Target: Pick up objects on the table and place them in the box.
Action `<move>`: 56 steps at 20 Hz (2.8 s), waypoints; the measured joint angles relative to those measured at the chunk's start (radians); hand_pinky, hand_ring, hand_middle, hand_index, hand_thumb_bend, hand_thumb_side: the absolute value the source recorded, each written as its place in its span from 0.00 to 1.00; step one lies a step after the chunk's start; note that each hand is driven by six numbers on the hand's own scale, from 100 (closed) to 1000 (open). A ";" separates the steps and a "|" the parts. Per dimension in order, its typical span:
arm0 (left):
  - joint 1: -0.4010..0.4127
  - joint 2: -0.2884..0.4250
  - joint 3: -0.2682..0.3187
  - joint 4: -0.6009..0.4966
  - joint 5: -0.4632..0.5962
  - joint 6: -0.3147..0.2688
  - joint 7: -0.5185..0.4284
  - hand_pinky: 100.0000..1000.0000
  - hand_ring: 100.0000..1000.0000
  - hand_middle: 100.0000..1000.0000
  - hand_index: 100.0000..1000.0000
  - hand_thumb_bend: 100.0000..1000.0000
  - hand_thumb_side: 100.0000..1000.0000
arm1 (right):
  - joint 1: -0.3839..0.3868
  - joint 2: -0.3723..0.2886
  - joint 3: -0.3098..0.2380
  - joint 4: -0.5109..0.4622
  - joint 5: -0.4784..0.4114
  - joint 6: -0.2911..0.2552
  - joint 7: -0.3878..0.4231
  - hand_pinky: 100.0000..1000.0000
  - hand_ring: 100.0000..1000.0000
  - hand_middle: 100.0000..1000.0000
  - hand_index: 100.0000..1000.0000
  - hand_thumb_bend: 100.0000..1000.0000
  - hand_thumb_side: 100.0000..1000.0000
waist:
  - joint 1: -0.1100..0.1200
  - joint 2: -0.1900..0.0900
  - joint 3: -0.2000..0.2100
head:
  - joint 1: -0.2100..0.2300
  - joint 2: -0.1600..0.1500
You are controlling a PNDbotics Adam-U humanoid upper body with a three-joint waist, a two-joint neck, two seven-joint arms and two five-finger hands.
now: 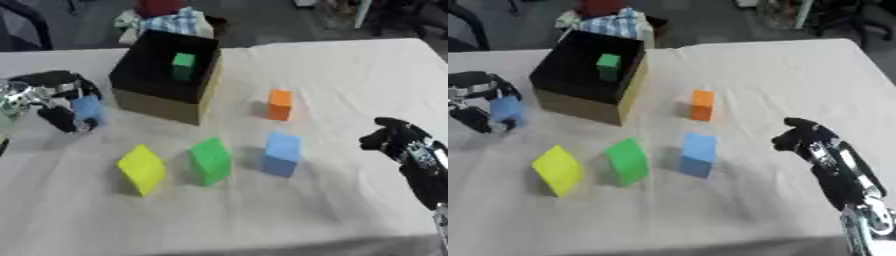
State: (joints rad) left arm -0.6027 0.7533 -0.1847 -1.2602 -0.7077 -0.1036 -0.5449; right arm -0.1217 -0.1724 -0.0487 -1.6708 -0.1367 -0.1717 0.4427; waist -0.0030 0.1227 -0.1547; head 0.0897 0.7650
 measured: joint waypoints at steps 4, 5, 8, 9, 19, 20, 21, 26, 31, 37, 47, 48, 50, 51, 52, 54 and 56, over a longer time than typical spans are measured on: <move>-0.071 0.010 0.025 -0.046 0.002 0.027 0.038 0.68 0.48 0.48 0.71 0.07 0.00 | 0.000 0.000 0.000 0.000 0.000 0.000 0.001 0.70 0.68 0.53 0.79 0.00 0.68 | 0.000 -0.004 0.001 | -0.003 0.000; -0.098 0.009 0.026 -0.044 -0.002 0.032 0.045 0.68 0.48 0.49 0.71 0.07 0.00 | 0.000 0.000 0.000 0.000 0.000 0.000 0.001 0.70 0.68 0.53 0.79 0.00 0.68 | 0.000 -0.004 0.000 | -0.003 0.000; -0.184 -0.031 0.025 0.002 -0.036 0.039 0.058 0.68 0.49 0.50 0.72 0.09 0.00 | 0.000 0.000 0.000 0.002 0.000 -0.001 0.001 0.70 0.68 0.53 0.79 0.00 0.68 | 0.000 -0.004 -0.004 | -0.003 0.000; -0.216 -0.053 0.023 0.031 -0.056 0.040 0.062 0.68 0.50 0.50 0.72 0.10 0.00 | 0.000 0.000 0.000 0.003 0.000 -0.001 0.001 0.70 0.68 0.53 0.79 0.00 0.68 | 0.000 -0.004 -0.005 | -0.002 0.000; -0.431 -0.305 0.083 0.434 -0.383 0.082 0.229 0.69 0.53 0.54 0.75 0.07 0.01 | -0.003 0.001 0.007 0.006 0.000 -0.002 0.006 0.70 0.68 0.53 0.79 0.00 0.69 | 0.000 0.000 -0.053 | 0.025 0.000; -0.441 -0.321 0.096 0.466 -0.414 0.096 0.257 0.69 0.53 0.54 0.75 0.08 0.01 | -0.004 0.001 0.008 0.006 0.000 -0.001 0.008 0.70 0.68 0.53 0.79 0.00 0.69 | 0.000 0.001 -0.057 | 0.028 0.000; -0.448 -0.336 0.107 0.496 -0.447 0.112 0.286 0.70 0.54 0.55 0.77 0.08 0.01 | -0.006 0.001 0.010 0.006 0.000 -0.001 0.009 0.70 0.68 0.53 0.79 0.00 0.69 | 0.000 0.003 -0.060 | 0.031 0.000; -0.459 -0.377 0.157 0.595 -0.571 0.198 0.424 0.78 0.68 0.78 0.92 0.31 0.37 | -0.009 0.003 0.013 0.006 0.000 0.001 0.012 0.70 0.68 0.53 0.79 0.00 0.69 | 0.000 0.005 -0.071 | 0.040 0.000; -0.455 -0.375 0.179 0.596 -0.609 0.262 0.548 0.83 0.74 0.89 0.98 0.59 0.76 | -0.009 0.004 0.013 0.006 0.000 0.002 0.013 0.70 0.68 0.53 0.79 0.00 0.69 | 0.000 0.005 -0.070 | 0.039 0.000; -0.414 -0.331 0.182 0.481 -0.520 0.270 0.639 0.76 0.61 0.69 0.88 0.43 0.48 | -0.009 0.008 0.012 0.006 0.000 0.002 0.013 0.70 0.68 0.53 0.79 0.00 0.69 | 0.000 0.005 -0.058 | 0.030 0.000; -0.190 -0.076 0.089 0.026 -0.104 0.119 0.467 0.76 0.57 0.60 0.82 0.38 0.43 | -0.009 0.008 0.006 0.006 0.001 0.000 0.010 0.70 0.68 0.53 0.79 0.00 0.69 | 0.000 0.005 -0.029 | 0.006 0.000; -0.162 -0.049 0.080 -0.013 -0.062 0.095 0.435 0.76 0.57 0.60 0.82 0.38 0.43 | -0.009 0.008 0.006 0.006 0.002 0.000 0.010 0.70 0.68 0.53 0.79 0.00 0.69 | 0.000 0.005 -0.027 | 0.004 0.000; -0.110 0.002 0.063 -0.084 0.015 0.052 0.379 0.76 0.58 0.62 0.82 0.36 0.41 | -0.006 0.008 0.006 0.006 0.003 0.000 0.010 0.70 0.68 0.53 0.79 0.00 0.69 | 0.000 0.005 -0.022 | -0.001 0.000; -0.085 0.026 0.053 -0.114 0.050 0.032 0.356 0.77 0.60 0.64 0.83 0.35 0.41 | -0.005 0.007 0.006 0.006 0.003 0.000 0.009 0.70 0.68 0.53 0.79 0.00 0.68 | 0.000 0.004 -0.020 | -0.004 0.000; -0.063 0.047 0.041 -0.143 0.084 0.013 0.334 0.77 0.60 0.64 0.83 0.35 0.41 | -0.004 0.005 0.006 0.006 0.004 0.000 0.009 0.70 0.68 0.53 0.79 0.00 0.69 | 0.000 0.004 -0.017 | -0.005 0.000; -0.021 0.084 0.014 -0.191 0.147 -0.024 0.297 0.77 0.61 0.65 0.83 0.33 0.40 | -0.002 0.001 0.006 0.007 0.004 0.000 0.009 0.70 0.68 0.53 0.79 0.00 0.69 | 0.001 0.004 -0.012 | -0.011 0.000; 0.013 0.116 -0.019 -0.236 0.204 -0.057 0.267 0.78 0.63 0.67 0.83 0.32 0.40 | -0.001 -0.001 0.006 0.010 0.005 0.000 0.009 0.70 0.68 0.53 0.79 0.00 0.68 | 0.002 0.004 -0.009 | -0.014 0.000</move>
State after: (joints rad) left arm -0.5895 0.8690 -0.2032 -1.4957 -0.5036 -0.1603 -0.2781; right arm -0.1229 -0.1730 -0.0429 -1.6608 -0.1313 -0.1717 0.4520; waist -0.0012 0.1265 -0.1638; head 0.0752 0.7651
